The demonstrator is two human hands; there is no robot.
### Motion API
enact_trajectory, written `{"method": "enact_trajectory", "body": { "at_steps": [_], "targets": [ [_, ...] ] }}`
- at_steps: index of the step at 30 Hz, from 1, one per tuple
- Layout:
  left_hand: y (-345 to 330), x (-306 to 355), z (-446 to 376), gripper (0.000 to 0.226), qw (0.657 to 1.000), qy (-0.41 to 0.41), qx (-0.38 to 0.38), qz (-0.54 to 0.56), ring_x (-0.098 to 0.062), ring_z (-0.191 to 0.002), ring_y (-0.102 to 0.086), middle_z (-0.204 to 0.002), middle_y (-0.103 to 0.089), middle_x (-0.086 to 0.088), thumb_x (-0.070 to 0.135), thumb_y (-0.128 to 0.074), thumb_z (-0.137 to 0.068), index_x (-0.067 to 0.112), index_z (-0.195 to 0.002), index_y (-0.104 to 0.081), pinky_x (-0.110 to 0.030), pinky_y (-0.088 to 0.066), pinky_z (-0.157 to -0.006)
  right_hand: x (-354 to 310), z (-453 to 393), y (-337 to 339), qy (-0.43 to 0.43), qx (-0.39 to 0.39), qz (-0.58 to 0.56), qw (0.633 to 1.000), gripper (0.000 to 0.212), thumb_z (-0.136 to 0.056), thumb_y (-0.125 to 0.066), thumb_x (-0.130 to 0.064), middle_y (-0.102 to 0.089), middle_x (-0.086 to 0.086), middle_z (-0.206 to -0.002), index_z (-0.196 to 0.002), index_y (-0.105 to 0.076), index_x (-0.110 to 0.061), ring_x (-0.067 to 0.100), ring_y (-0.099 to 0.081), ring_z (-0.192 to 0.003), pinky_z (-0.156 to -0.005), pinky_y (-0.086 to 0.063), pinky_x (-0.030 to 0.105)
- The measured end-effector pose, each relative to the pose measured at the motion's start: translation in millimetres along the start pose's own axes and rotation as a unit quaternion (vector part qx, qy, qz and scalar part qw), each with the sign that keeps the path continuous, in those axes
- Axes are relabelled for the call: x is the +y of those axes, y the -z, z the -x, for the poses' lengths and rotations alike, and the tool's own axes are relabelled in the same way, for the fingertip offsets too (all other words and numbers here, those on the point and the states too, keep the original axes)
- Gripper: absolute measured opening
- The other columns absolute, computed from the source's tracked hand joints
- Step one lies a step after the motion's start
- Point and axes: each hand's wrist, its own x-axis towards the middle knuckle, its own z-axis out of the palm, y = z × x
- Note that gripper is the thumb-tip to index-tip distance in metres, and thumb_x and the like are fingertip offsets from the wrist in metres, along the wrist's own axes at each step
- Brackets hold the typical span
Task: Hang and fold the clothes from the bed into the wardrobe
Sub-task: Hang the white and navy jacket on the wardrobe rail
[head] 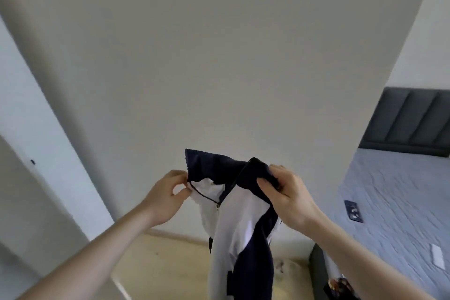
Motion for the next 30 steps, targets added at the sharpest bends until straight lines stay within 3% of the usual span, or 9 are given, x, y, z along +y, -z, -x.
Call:
{"method": "enact_trajectory", "body": {
  "at_steps": [3,6,12,14,18,21,23,27,30],
  "targets": [
    [57,-44,3,0.018,0.995,0.012,0.013,-0.094,-0.004,-0.122,-0.053,-0.132,-0.054,0.022,0.039,-0.055,-0.097,0.034,-0.104,-0.071,-0.027,-0.044,-0.103,-29,-31,-57,0.029,-0.006,0.019,0.999,0.031,-0.101,-0.056,-0.014,-0.051,-0.010,-0.078,-0.071,-0.048,-0.017,0.015,-0.046,-0.087,-0.071,-0.037,0.025],
    [113,-79,17,0.044,0.983,0.033,0.038,-0.178,-0.016,-0.124,-0.052,-0.138,-0.054,0.017,0.059,-0.039,-0.086,0.033,-0.101,-0.072,-0.038,-0.038,-0.109,-56,-60,-113,0.063,-0.016,0.024,0.998,0.027,-0.102,-0.056,-0.015,-0.054,-0.014,-0.086,-0.075,-0.054,-0.019,0.015,-0.045,-0.095,-0.077,-0.041,0.025],
    [185,-134,32,0.027,0.954,0.076,0.085,-0.276,-0.016,-0.149,-0.027,-0.152,-0.039,0.017,0.046,-0.046,-0.098,0.036,-0.107,-0.069,-0.046,-0.003,-0.127,-102,-107,-192,0.124,-0.078,-0.002,0.989,0.022,-0.103,-0.054,-0.014,-0.058,-0.016,-0.101,-0.084,-0.061,-0.024,0.012,-0.046,-0.109,-0.085,-0.039,0.019],
    [204,-141,36,0.028,0.950,0.094,0.100,-0.280,-0.015,-0.151,-0.022,-0.153,-0.037,0.017,0.043,-0.045,-0.097,0.035,-0.106,-0.070,-0.047,-0.003,-0.126,-112,-125,-214,0.145,-0.101,-0.011,0.984,0.021,-0.103,-0.054,-0.013,-0.059,-0.017,-0.103,-0.087,-0.063,-0.023,0.011,-0.047,-0.109,-0.087,-0.040,0.019],
    [244,-161,52,0.046,0.961,0.147,0.116,-0.206,-0.009,-0.129,-0.045,-0.144,-0.043,0.025,0.052,-0.038,-0.083,0.032,-0.104,-0.074,-0.042,-0.026,-0.119,-131,-163,-256,0.205,-0.150,-0.046,0.966,0.021,-0.102,-0.053,-0.009,-0.059,-0.014,-0.101,-0.090,-0.064,-0.021,0.018,-0.056,-0.101,-0.087,-0.048,0.034],
    [268,-166,70,0.034,0.970,0.177,0.163,0.024,-0.012,-0.116,-0.063,-0.121,-0.069,0.011,0.044,-0.063,-0.075,0.024,-0.101,-0.073,-0.045,-0.043,-0.111,-151,-188,-284,0.223,-0.194,-0.100,0.950,0.022,-0.103,-0.050,-0.007,-0.058,-0.010,-0.098,-0.092,-0.065,-0.020,0.018,-0.060,-0.093,-0.080,-0.052,0.039],
    [279,-166,81,0.045,0.954,0.199,0.169,0.143,-0.018,-0.113,-0.066,-0.112,-0.074,0.001,0.031,-0.071,-0.069,0.015,-0.112,-0.066,-0.044,-0.043,-0.109,-168,-202,-304,0.240,-0.232,-0.125,0.934,0.025,-0.104,-0.049,-0.008,-0.059,-0.010,-0.098,-0.096,-0.067,-0.022,0.018,-0.060,-0.093,-0.080,-0.052,0.036],
    [294,-172,104,0.045,0.949,0.217,0.163,0.158,-0.007,-0.122,-0.063,-0.127,-0.070,0.011,0.027,-0.074,-0.091,0.033,-0.134,-0.062,-0.032,-0.046,-0.106,-210,-226,-354,0.292,-0.301,-0.159,0.894,0.026,-0.105,-0.048,-0.008,-0.060,-0.009,-0.098,-0.099,-0.069,-0.023,0.018,-0.060,-0.095,-0.079,-0.048,0.022],
    [307,-185,133,0.021,0.905,0.251,0.318,0.133,-0.004,-0.107,-0.069,-0.111,-0.076,0.014,0.028,-0.069,-0.098,0.035,-0.118,-0.073,-0.023,-0.049,-0.094,-235,-234,-388,0.313,-0.331,-0.170,0.874,0.027,-0.106,-0.050,-0.012,-0.061,-0.011,-0.097,-0.097,-0.068,-0.031,0.016,-0.062,-0.094,-0.079,-0.048,0.020]
  ]
}}
